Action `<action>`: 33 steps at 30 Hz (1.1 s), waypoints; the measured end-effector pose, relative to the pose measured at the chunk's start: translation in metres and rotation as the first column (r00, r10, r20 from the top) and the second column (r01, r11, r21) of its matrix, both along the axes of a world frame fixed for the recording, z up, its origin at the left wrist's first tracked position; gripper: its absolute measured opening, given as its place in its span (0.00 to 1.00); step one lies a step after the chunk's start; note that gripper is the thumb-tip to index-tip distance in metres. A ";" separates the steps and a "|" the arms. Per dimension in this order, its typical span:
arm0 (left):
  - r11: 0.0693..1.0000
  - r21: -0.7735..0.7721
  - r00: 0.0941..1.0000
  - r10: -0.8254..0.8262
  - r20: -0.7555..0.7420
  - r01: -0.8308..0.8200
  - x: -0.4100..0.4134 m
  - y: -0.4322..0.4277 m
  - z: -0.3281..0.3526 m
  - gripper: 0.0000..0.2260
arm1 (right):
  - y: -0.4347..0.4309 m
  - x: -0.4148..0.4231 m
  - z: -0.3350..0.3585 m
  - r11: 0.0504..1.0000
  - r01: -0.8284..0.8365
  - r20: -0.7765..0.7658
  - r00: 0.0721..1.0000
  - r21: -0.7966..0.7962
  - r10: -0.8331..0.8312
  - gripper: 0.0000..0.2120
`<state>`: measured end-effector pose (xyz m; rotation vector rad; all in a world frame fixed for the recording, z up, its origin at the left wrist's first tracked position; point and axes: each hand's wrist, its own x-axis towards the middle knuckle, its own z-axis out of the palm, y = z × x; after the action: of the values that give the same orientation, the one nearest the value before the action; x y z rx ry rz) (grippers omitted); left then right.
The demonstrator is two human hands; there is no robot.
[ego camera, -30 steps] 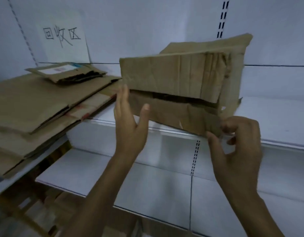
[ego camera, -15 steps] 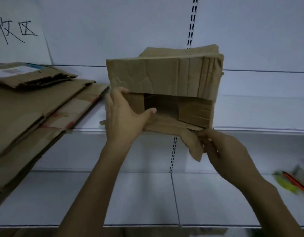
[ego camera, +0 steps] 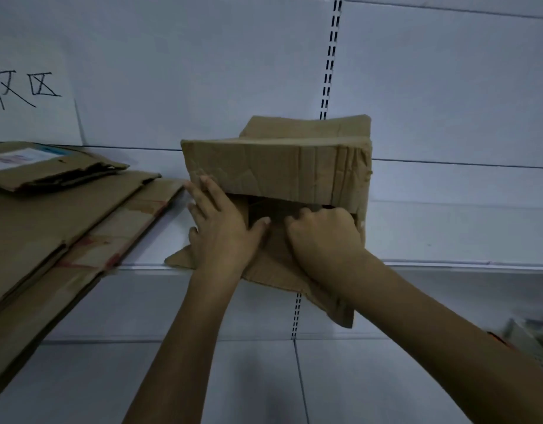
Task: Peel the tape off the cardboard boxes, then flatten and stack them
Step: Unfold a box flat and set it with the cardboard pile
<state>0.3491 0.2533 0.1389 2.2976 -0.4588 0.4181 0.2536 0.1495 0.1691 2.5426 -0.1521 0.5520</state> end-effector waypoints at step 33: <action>0.923 -0.369 0.978 -0.034 0.203 0.109 -0.045 -0.054 -0.022 0.62 | -0.085 -0.086 -0.069 0.887 -0.438 0.765 0.517 -0.148 0.383 0.15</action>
<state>0.3039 0.1996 0.1167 1.8677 -0.5072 0.6391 0.1680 0.0644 0.0996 2.1894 0.1528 1.8728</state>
